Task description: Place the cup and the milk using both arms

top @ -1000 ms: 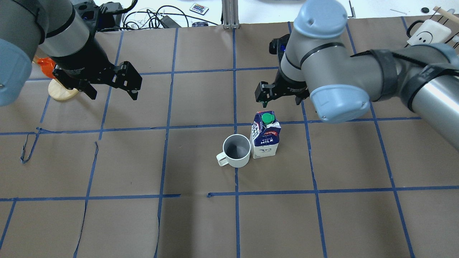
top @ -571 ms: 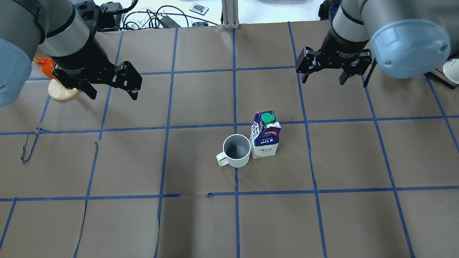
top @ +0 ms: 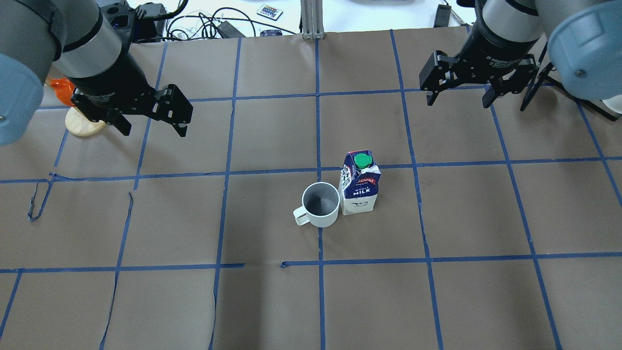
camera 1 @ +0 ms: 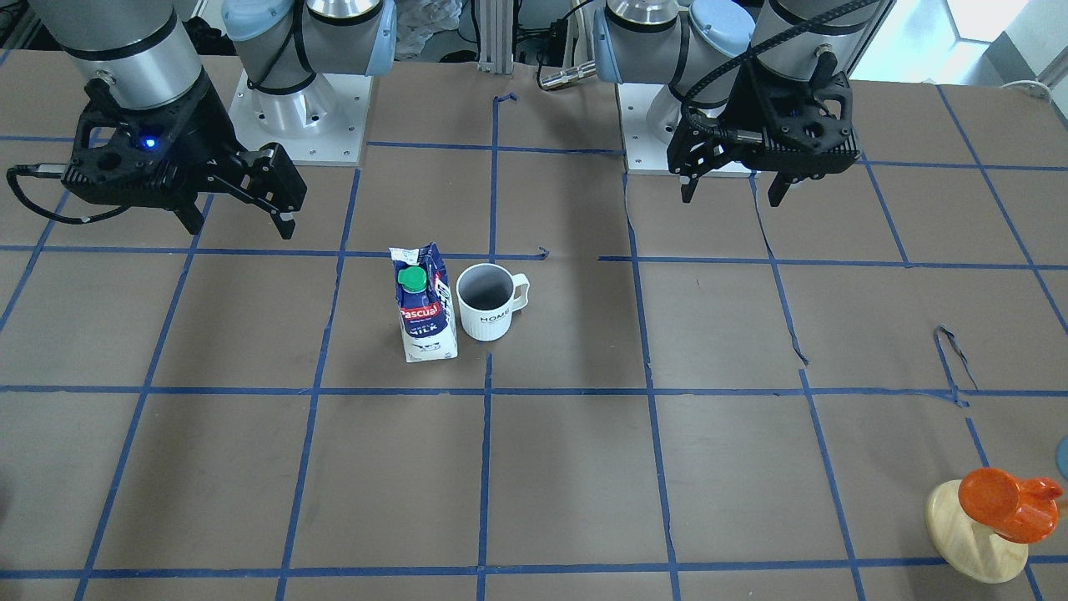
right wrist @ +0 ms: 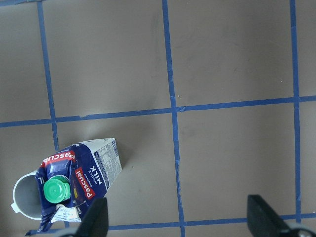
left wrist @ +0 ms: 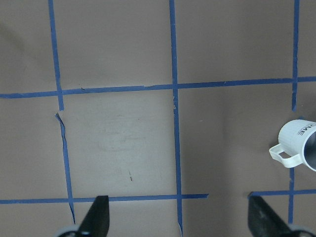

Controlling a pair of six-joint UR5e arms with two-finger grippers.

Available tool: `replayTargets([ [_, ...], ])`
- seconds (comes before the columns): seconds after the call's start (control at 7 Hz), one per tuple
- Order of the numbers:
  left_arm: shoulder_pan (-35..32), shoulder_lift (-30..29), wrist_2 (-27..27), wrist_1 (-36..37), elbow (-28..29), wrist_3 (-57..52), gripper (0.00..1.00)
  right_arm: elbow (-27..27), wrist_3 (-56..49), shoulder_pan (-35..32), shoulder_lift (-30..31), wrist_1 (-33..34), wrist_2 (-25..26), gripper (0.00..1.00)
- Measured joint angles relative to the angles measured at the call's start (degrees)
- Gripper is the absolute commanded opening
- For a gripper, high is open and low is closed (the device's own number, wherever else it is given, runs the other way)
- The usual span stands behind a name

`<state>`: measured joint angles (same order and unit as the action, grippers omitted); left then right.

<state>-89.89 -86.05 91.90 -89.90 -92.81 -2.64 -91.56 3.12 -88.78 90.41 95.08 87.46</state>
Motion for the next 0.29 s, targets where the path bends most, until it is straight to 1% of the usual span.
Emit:
replayTargets([
  [0.29, 0.0, 0.0, 0.1, 0.0, 0.0, 0.0, 1.0, -0.2, -0.1, 0.0, -0.2, 0.0, 0.1, 1.0],
])
